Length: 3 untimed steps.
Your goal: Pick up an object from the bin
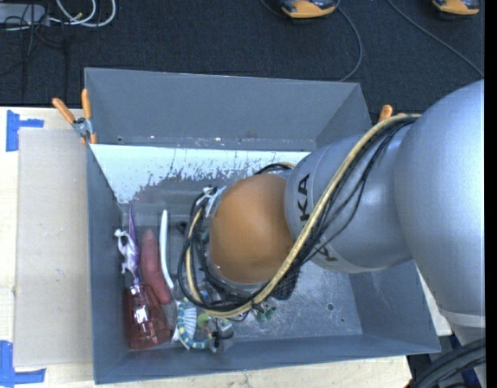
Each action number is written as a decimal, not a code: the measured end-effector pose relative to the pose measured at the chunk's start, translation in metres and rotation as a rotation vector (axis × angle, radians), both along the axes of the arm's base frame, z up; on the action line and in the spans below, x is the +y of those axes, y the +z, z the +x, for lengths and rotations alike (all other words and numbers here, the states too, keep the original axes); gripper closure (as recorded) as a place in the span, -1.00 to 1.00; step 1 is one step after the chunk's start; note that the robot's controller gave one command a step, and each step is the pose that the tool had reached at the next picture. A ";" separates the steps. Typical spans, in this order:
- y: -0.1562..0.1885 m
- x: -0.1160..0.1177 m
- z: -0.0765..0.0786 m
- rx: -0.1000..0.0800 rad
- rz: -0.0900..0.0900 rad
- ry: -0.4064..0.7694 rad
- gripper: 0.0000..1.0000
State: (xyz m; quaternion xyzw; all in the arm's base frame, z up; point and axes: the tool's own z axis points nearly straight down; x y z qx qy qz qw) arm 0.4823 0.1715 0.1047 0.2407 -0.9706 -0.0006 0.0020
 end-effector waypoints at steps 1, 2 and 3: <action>-0.031 -0.005 0.000 -0.018 0.005 0.039 -1.00; -0.032 -0.006 0.005 -0.003 0.003 0.186 1.00; -0.032 -0.006 0.005 -0.003 0.003 0.186 1.00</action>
Offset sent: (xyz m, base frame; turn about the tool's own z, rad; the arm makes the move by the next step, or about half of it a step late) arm 0.0033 -0.0076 -0.0347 -0.1890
